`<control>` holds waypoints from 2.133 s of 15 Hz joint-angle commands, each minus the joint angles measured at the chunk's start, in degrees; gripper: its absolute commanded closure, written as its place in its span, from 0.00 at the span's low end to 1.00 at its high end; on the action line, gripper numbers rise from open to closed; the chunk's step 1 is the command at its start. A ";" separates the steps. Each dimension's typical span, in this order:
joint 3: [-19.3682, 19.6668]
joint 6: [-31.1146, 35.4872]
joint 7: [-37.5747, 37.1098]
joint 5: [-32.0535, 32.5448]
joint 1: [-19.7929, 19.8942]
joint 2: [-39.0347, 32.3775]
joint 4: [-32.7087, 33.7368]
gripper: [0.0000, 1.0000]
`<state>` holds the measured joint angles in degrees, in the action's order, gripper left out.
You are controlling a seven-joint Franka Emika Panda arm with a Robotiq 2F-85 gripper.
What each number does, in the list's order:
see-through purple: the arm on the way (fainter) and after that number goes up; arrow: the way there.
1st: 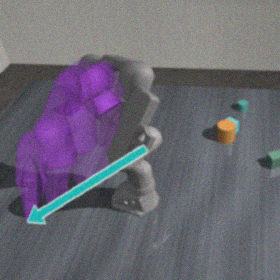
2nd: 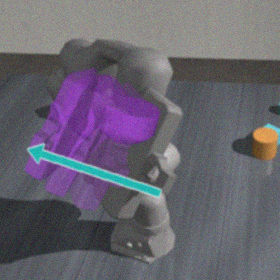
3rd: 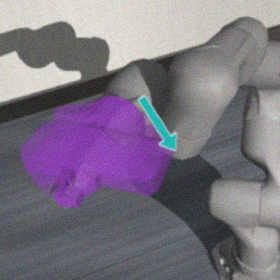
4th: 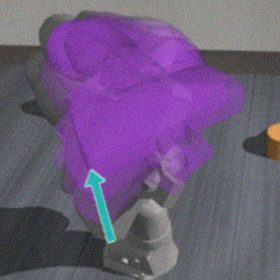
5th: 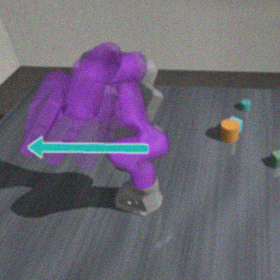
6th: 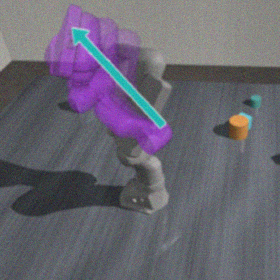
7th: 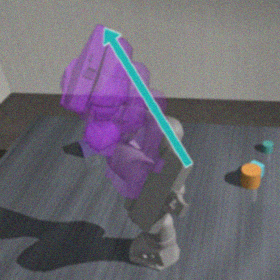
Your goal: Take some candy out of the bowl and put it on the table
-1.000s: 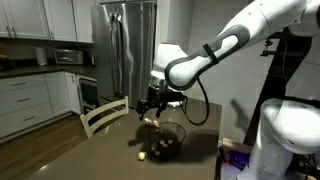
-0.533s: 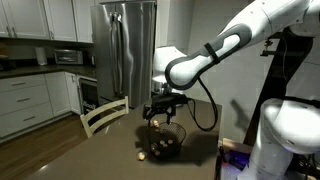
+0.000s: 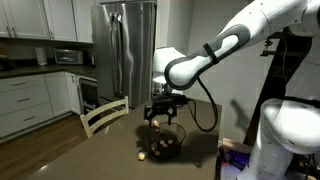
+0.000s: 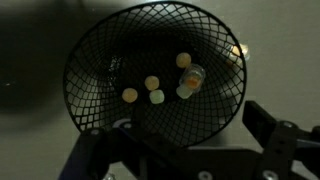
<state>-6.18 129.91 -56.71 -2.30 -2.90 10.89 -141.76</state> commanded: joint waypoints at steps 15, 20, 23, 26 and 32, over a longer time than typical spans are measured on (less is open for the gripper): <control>4.20 -4.60 15.21 -0.23 1.62 -5.86 -0.17 0.00; 4.65 1.92 20.34 3.80 2.22 -6.52 -3.25 0.00; 5.05 6.44 23.97 3.54 2.29 -7.26 -4.09 0.00; 5.00 8.94 27.76 2.33 2.01 -8.64 -2.48 0.00; 5.06 8.20 31.03 -1.52 1.60 -13.56 2.99 0.00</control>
<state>-1.13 138.77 -29.00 -0.45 -1.52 0.91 -142.45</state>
